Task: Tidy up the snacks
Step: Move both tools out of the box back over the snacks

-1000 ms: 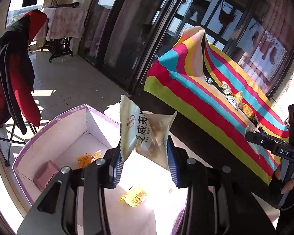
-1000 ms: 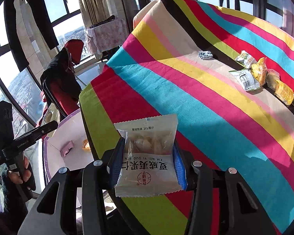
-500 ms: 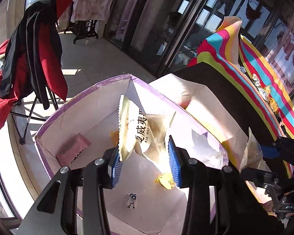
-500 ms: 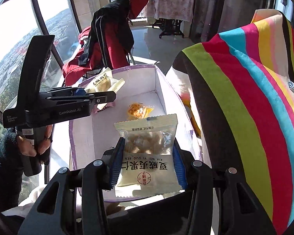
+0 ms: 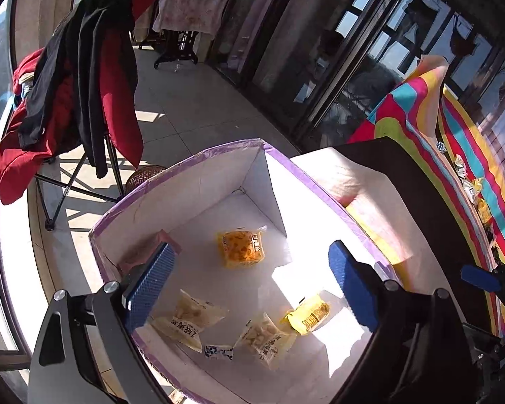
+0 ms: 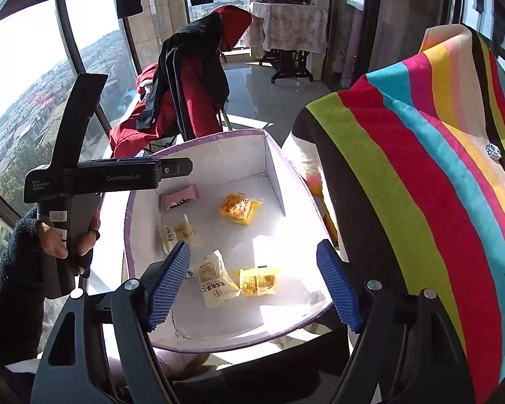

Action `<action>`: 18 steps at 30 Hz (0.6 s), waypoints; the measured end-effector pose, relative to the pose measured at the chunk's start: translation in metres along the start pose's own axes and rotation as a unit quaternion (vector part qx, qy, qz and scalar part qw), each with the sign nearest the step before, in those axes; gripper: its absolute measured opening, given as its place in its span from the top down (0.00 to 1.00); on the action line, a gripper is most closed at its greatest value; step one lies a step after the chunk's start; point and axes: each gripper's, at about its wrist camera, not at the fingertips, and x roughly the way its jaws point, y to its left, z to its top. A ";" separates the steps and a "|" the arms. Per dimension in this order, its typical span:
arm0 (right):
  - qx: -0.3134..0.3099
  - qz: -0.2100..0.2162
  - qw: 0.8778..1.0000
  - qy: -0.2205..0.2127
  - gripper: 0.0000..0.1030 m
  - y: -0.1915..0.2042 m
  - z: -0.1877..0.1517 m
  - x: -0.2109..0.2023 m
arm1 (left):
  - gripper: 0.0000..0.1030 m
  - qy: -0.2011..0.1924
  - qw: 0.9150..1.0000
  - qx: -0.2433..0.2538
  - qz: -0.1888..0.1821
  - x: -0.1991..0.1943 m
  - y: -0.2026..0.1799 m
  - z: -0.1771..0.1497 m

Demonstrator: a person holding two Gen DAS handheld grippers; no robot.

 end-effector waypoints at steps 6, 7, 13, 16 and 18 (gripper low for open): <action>0.018 -0.036 0.999 -0.032 0.18 -0.033 -0.017 -0.037 | 0.03 0.038 0.999 0.034 0.002 0.013 -0.035 0.002; 0.023 -0.044 0.998 -0.039 0.17 -0.039 -0.020 -0.044 | 0.03 0.043 0.998 0.037 -0.005 0.014 -0.044 0.004; 0.072 -0.110 0.987 -0.087 0.16 -0.093 -0.046 -0.100 | 0.02 0.020 0.992 0.110 -0.052 0.004 -0.138 0.024; 0.128 -0.161 0.975 -0.089 0.16 -0.140 -0.070 -0.123 | 0.02 0.016 0.981 0.172 -0.089 0.009 -0.202 0.027; 0.193 -0.192 0.959 -0.083 0.16 -0.182 -0.092 -0.137 | 0.02 0.032 0.970 0.218 -0.103 0.024 -0.251 0.024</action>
